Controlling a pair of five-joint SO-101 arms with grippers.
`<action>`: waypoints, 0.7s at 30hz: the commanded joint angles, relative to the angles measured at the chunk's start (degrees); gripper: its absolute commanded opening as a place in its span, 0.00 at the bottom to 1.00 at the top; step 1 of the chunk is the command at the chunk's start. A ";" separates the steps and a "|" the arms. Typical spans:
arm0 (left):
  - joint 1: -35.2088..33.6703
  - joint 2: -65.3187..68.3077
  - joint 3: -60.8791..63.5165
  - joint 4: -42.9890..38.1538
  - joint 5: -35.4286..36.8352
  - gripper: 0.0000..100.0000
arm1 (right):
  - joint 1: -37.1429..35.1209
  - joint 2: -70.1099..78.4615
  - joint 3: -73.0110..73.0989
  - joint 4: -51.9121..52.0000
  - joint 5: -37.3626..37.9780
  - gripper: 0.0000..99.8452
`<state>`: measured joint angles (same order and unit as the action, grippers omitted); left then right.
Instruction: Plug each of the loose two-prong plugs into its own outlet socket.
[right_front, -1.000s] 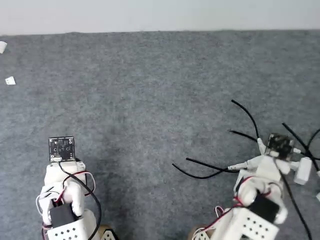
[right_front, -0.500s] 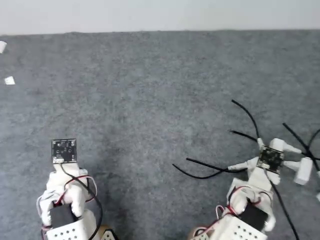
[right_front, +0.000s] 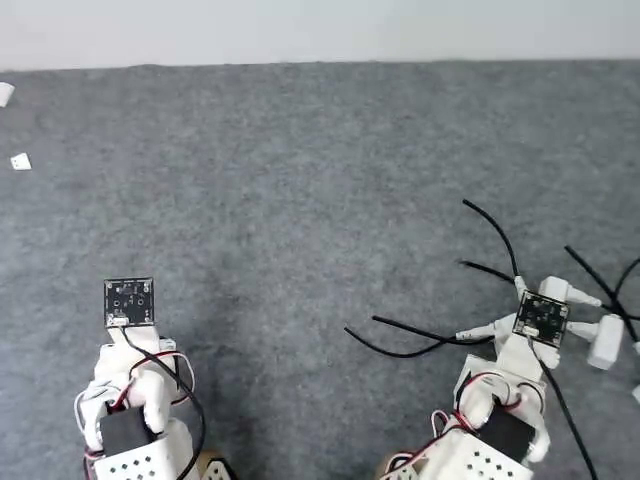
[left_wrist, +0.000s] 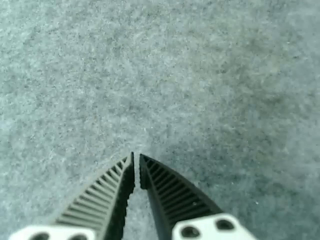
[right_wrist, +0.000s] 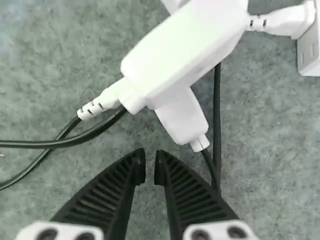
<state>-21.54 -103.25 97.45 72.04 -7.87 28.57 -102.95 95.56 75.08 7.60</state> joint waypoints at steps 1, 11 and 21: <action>-0.26 -0.79 -0.92 0.26 0.26 0.02 | 0.66 -0.92 0.79 -0.31 -0.35 0.04; -0.26 -0.79 -0.92 0.26 0.26 0.02 | 0.66 -0.92 0.79 -0.31 -0.35 0.04; -0.26 -0.79 -0.92 0.26 0.26 0.02 | 0.66 -0.92 0.79 -0.31 -0.35 0.04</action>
